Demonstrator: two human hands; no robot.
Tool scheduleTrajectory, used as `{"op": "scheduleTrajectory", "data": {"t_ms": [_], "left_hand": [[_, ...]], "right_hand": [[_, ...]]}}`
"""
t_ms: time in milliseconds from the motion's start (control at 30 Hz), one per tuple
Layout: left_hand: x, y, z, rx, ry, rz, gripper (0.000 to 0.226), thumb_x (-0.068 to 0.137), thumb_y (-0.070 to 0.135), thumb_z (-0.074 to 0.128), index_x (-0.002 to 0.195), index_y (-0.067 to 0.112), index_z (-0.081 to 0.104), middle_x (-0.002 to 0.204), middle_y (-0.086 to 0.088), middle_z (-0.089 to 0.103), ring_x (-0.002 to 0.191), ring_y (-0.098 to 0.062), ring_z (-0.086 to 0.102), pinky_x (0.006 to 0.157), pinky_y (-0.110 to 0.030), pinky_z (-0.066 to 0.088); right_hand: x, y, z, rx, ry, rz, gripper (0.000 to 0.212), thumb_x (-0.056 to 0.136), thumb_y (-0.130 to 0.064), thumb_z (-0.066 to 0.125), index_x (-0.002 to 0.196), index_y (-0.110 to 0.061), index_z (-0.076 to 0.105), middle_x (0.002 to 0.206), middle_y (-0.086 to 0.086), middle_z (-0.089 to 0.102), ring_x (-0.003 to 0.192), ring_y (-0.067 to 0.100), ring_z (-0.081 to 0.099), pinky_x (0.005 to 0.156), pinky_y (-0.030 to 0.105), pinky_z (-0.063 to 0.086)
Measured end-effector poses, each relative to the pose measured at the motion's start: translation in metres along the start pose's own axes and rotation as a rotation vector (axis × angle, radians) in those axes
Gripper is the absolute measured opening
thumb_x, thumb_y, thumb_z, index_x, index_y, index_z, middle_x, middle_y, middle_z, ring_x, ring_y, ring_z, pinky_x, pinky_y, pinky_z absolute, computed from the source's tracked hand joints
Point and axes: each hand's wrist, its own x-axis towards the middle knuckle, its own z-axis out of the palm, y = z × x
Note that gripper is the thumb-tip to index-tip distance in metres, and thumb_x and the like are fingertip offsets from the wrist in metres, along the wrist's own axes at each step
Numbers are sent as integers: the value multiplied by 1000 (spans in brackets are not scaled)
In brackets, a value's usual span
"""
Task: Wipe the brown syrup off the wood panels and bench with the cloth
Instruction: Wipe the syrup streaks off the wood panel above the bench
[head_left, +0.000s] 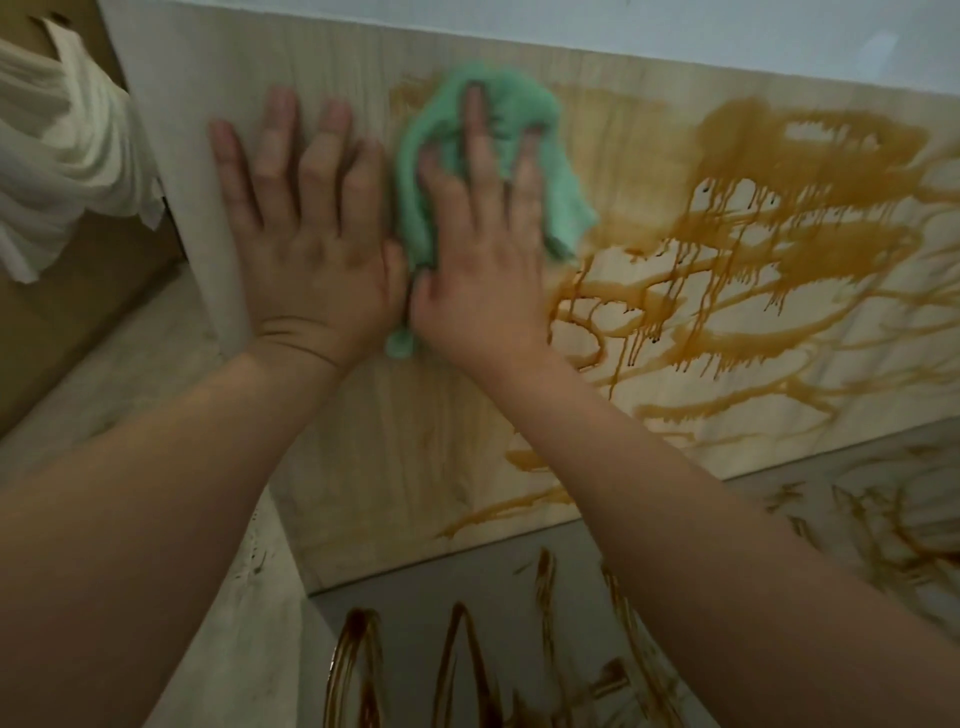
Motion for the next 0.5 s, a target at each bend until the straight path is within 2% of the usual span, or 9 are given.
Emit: {"op": "scheduleTrajectory", "data": {"t_ms": [67, 133, 200, 267, 333, 400, 500], "left_hand": [[0, -1, 1, -17, 22, -11, 39, 101, 23, 46, 127, -1, 63, 143, -21, 58, 139, -50, 45, 113, -74, 29], [-1, -2, 0, -25, 2, -4, 40, 98, 22, 47, 128, 0, 62, 145, -20, 57, 140, -50, 44, 115, -73, 26], [-2, -3, 0, -26, -33, 9, 45, 92, 21, 52, 131, 0, 60, 148, -21, 54, 142, -51, 40, 117, -73, 23], [-2, -3, -2, -15, -61, 11, 49, 89, 20, 53, 134, 0, 57, 149, -22, 51, 143, -52, 38, 117, -74, 21], [-1, -1, -2, 19, -72, 23, 50, 89, 20, 52, 135, 0, 55, 150, -23, 50, 143, -53, 37, 116, -75, 21], [0, -1, -3, 57, -89, 27, 50, 90, 20, 52, 136, 0, 54, 151, -24, 49, 143, -55, 36, 115, -76, 20], [-1, 3, -11, -7, -148, 50, 47, 91, 19, 52, 134, 0, 54, 150, -25, 48, 144, -55, 34, 117, -74, 16]], "right_hand": [[7, -3, 4, 8, -5, -162, 55, 95, -17, 61, 149, -10, 53, 165, 16, 35, 154, 52, 13, 127, 57, 14], [7, 20, 1, -76, 3, -189, 65, 88, -10, 60, 152, -15, 50, 164, 15, 37, 153, 52, 17, 125, 57, 19], [-7, 54, -5, -157, 36, -5, 78, 82, -10, 55, 158, -14, 38, 167, 20, 29, 153, 55, 13, 126, 60, 16], [-31, 78, -10, -144, 89, 330, 82, 82, -14, 48, 161, -9, 28, 170, 22, 15, 154, 53, 6, 126, 62, 12], [-63, 82, -3, -78, 111, 587, 81, 83, -17, 43, 161, -5, 25, 171, 21, 7, 154, 52, 6, 126, 63, 12], [-105, 67, 11, -60, 28, 702, 82, 84, -19, 42, 161, -3, 20, 171, 23, 2, 153, 54, 7, 125, 64, 11], [-170, 33, 25, -48, -200, 760, 85, 83, -20, 46, 158, 3, 13, 167, 32, -4, 148, 63, 7, 120, 71, 15]]}}
